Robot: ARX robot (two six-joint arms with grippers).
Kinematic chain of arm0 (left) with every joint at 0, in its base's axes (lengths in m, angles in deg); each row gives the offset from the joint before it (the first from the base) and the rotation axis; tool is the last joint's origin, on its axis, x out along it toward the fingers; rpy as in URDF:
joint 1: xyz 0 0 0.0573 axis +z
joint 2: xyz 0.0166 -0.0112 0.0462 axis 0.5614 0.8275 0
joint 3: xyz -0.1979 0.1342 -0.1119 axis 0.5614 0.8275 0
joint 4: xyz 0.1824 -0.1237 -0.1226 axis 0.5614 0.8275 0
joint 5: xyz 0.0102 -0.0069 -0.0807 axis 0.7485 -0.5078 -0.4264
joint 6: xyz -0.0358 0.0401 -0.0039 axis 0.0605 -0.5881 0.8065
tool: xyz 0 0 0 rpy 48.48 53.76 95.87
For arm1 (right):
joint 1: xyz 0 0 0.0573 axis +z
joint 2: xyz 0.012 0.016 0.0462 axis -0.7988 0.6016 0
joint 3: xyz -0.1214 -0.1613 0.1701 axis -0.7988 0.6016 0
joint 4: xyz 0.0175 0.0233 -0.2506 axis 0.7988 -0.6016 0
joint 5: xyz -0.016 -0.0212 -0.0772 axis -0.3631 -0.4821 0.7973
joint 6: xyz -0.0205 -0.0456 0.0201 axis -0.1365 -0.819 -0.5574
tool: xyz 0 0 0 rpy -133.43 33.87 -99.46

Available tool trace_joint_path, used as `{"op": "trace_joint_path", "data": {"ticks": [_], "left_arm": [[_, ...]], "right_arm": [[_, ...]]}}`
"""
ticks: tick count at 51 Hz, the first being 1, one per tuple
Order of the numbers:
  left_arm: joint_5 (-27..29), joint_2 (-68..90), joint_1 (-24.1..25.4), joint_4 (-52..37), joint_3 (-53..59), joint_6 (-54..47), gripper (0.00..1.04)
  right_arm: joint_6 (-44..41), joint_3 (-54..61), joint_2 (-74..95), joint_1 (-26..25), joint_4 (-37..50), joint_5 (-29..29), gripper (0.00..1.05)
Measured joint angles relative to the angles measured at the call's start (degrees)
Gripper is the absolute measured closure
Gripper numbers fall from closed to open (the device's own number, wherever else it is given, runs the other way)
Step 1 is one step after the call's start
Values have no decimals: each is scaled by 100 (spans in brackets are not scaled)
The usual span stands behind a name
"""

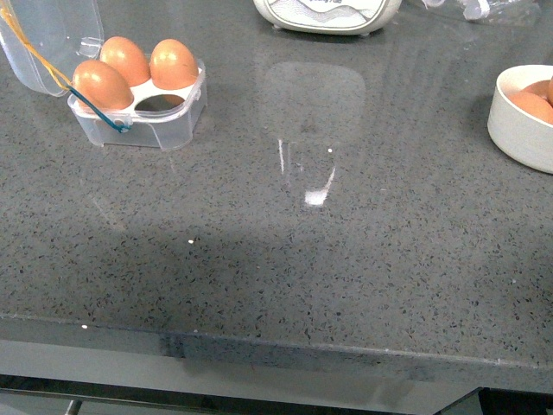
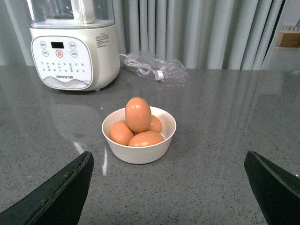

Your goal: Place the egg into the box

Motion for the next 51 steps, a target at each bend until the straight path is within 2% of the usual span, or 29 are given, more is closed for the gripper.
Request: {"op": "trace_joint_path", "data": {"ticks": [51], "left_arm": [[0,0,0,0,0,0,7]], "right_arm": [[0,0,0,0,0,0,7]]}}
